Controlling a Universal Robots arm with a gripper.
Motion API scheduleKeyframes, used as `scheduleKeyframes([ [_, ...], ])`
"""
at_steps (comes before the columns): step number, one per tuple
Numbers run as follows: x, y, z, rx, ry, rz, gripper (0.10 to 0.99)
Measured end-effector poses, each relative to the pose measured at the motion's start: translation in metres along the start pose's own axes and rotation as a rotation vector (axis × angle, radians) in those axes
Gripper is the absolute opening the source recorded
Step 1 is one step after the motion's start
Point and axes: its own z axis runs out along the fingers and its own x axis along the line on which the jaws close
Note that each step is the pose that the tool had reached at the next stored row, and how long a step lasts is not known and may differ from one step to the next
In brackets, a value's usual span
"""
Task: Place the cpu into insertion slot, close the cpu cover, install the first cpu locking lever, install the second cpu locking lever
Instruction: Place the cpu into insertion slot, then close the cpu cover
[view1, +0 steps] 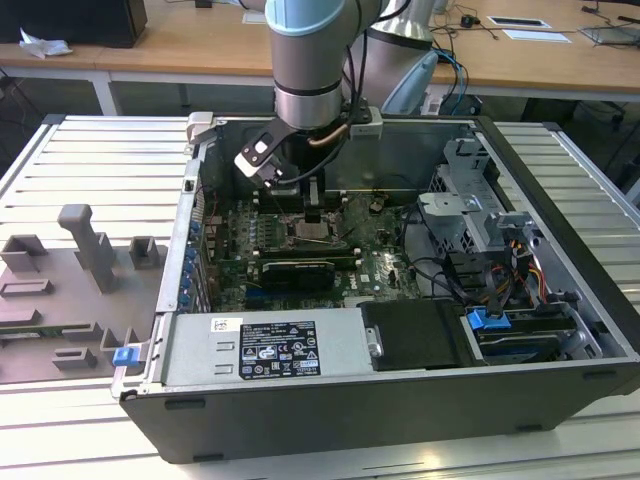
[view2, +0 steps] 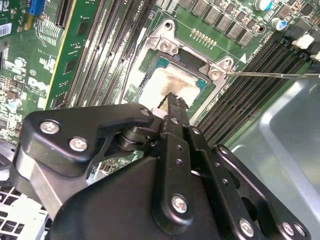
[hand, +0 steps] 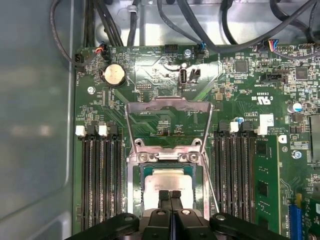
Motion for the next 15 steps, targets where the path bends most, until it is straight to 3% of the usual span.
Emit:
scheduleKeyframes([
  [4,0.0001,0.0003,-0.0035,0.000,0.0000,0.000,0.106],
  [8,0.0003,0.0010,-0.0117,0.000,0.0000,0.000,0.106],
  [11,0.0004,0.0016,-0.0120,0.000,0.0002,0.000,0.106],
  [15,0.0004,0.0094,-0.0114,0.008,0.0000,0.000,0.106],
])
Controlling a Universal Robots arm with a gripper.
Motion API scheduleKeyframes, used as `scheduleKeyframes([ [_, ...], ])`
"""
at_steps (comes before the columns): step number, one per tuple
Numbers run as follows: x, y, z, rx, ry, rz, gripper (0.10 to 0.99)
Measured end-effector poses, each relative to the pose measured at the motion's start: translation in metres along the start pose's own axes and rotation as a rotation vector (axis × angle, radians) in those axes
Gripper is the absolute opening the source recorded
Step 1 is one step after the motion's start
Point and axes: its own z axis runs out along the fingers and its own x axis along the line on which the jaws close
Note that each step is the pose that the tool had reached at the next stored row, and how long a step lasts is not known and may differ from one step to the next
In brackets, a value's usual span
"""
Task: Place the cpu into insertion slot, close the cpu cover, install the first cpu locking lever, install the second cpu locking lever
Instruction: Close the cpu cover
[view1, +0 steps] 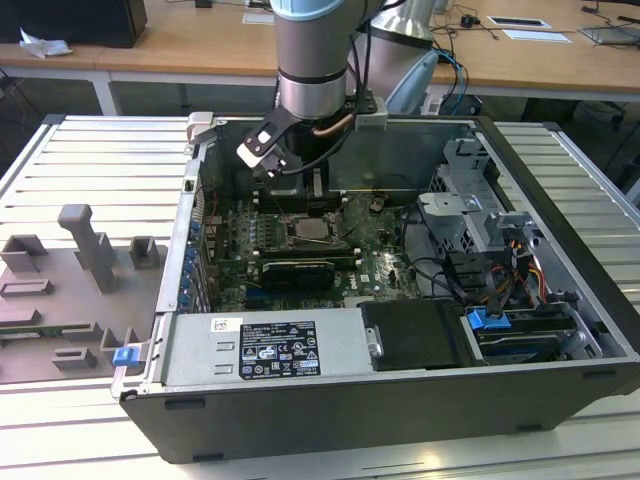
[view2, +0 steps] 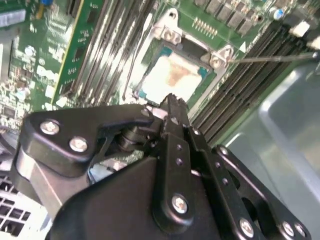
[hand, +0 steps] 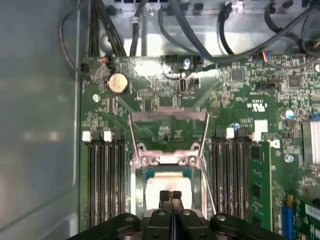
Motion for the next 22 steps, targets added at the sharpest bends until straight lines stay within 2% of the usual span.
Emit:
scheduleKeyframes([
  [1,0.0002,0.0007,-0.0059,0.002,-0.0003,0.000,0.106],
  [2,0.0005,0.0014,-0.0152,0.003,-0.0002,0.000,0.106],
  [5,0.0009,0.0029,-0.0275,0.006,-0.0012,0.000,0.106],
  [7,0.0010,0.0040,-0.0330,0.008,-0.0023,0.000,0.106],
  [10,0.0012,0.0082,-0.0329,0.008,-0.0021,0.000,0.106],
  [13,0.0012,0.0193,-0.0319,0.009,-0.0025,0.000,0.106],
  [15,0.0014,0.0309,-0.0307,0.009,-0.0023,0.000,0.106],
  [22,0.0016,0.0541,-0.0288,0.009,-0.0026,0.000,0.106],
])
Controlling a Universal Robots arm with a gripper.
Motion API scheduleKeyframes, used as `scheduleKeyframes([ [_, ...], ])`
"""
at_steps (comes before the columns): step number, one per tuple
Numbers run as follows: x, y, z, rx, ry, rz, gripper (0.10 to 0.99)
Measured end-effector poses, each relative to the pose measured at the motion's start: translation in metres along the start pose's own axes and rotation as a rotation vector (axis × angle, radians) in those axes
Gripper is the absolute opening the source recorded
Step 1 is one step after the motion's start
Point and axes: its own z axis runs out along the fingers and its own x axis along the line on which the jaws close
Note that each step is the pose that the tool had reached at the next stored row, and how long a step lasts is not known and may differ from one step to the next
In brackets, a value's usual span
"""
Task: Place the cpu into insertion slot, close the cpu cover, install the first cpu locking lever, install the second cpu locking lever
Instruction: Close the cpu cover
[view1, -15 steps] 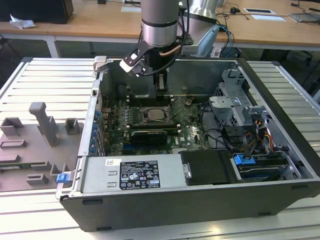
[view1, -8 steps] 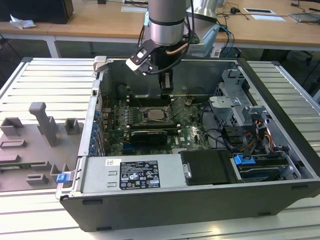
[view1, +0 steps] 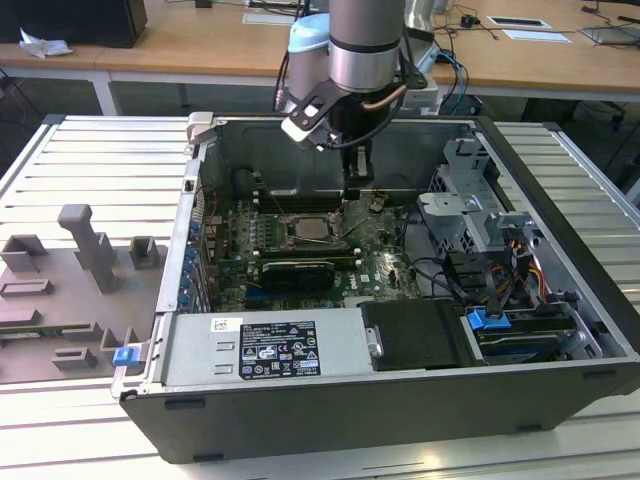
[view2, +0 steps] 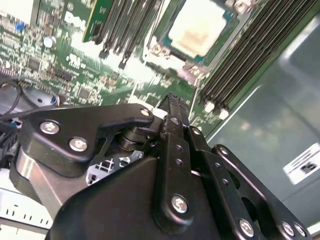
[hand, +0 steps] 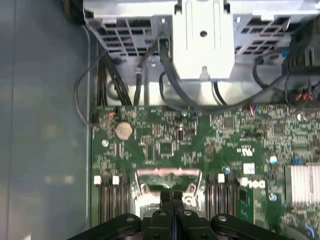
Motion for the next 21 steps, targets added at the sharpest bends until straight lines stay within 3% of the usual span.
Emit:
scheduleKeyframes([
  [2,0.0001,0.0060,0.0005,0.000,0.0001,0.000,0.106],
  [4,0.0003,0.0173,0.0018,0.000,0.0002,0.000,0.106],
  [7,0.0004,0.0228,0.0031,0.000,0.0001,0.000,0.106],
  [21,0.0007,0.0362,0.0070,0.000,-0.0001,0.000,0.106],
])
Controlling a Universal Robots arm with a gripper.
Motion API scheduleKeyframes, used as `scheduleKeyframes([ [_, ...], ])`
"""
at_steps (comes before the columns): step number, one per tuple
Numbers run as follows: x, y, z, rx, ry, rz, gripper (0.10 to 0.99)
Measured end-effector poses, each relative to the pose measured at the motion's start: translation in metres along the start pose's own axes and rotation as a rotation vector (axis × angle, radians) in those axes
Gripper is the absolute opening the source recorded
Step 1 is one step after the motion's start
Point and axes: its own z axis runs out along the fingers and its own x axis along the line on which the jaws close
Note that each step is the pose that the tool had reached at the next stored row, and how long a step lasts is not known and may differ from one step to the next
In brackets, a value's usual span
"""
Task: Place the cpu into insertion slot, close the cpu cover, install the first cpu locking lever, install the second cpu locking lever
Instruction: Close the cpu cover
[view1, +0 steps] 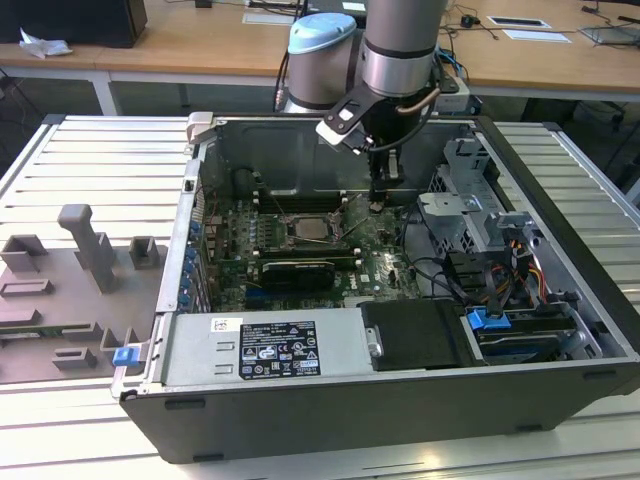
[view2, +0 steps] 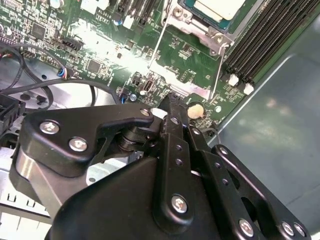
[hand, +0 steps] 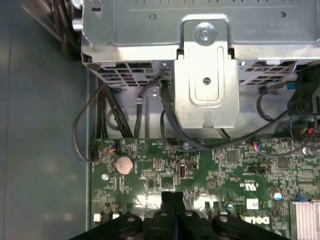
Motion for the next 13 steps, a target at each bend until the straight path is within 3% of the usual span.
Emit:
scheduleKeyframes([
  [4,0.0000,0.0016,0.0026,0.000,-0.0003,0.000,0.106],
  [7,0.0002,0.0011,0.0108,0.000,-0.0004,0.000,0.106],
  [13,0.0002,-0.0097,0.0104,0.003,-0.0006,0.000,0.106],
])
